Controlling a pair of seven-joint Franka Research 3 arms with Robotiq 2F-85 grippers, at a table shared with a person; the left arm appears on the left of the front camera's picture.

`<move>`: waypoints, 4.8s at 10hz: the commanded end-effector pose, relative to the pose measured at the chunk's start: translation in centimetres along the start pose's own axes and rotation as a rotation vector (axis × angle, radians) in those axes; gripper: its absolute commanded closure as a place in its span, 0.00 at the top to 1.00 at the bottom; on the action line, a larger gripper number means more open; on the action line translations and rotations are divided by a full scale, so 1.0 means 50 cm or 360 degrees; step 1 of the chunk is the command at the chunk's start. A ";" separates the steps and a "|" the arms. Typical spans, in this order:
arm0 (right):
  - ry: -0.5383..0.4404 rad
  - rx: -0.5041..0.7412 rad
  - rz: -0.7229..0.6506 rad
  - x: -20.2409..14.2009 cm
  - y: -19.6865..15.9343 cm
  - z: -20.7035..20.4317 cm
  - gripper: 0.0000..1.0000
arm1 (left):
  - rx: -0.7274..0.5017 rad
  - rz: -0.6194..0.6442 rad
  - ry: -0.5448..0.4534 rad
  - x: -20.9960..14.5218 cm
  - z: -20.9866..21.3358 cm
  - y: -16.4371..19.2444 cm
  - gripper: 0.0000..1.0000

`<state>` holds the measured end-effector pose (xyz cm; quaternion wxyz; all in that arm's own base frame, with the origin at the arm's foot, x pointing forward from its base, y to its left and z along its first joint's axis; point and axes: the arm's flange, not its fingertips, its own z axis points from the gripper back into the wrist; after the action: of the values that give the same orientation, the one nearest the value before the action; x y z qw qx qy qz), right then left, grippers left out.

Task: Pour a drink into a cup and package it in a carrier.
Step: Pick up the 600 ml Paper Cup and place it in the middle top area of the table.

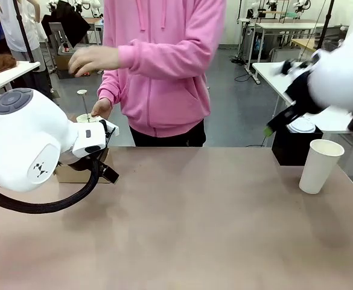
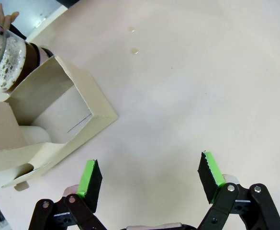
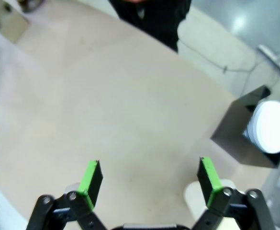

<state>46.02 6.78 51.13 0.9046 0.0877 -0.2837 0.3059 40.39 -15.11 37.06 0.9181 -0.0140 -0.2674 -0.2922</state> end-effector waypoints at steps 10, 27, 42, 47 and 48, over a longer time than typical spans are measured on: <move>-0.0539 0.0388 0.0014 -0.293 -0.436 0.054 1.00 | -0.0001 0.0000 0.0000 0.000 0.000 0.000 1.00; -0.1327 0.0753 0.0188 -0.558 -0.420 -0.211 1.00 | -0.0001 0.0000 0.0000 0.000 0.000 0.000 1.00; -0.1328 0.0846 0.0117 -0.511 -0.357 -0.349 0.80 | -0.0001 0.0000 0.0000 0.000 0.000 0.000 1.00; -0.1332 0.0864 0.0143 -0.518 -0.354 -0.346 0.81 | -0.0001 0.0000 0.0000 0.000 0.000 0.000 1.00; -0.1287 0.0765 0.0102 -0.494 -0.320 -0.319 0.81 | -0.0001 0.0000 0.0000 0.000 0.000 0.000 1.00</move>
<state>47.61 -14.50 22.68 0.6475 0.4180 -0.5350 0.3461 40.39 -15.11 37.06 0.9181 -0.0138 -0.2673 -0.2923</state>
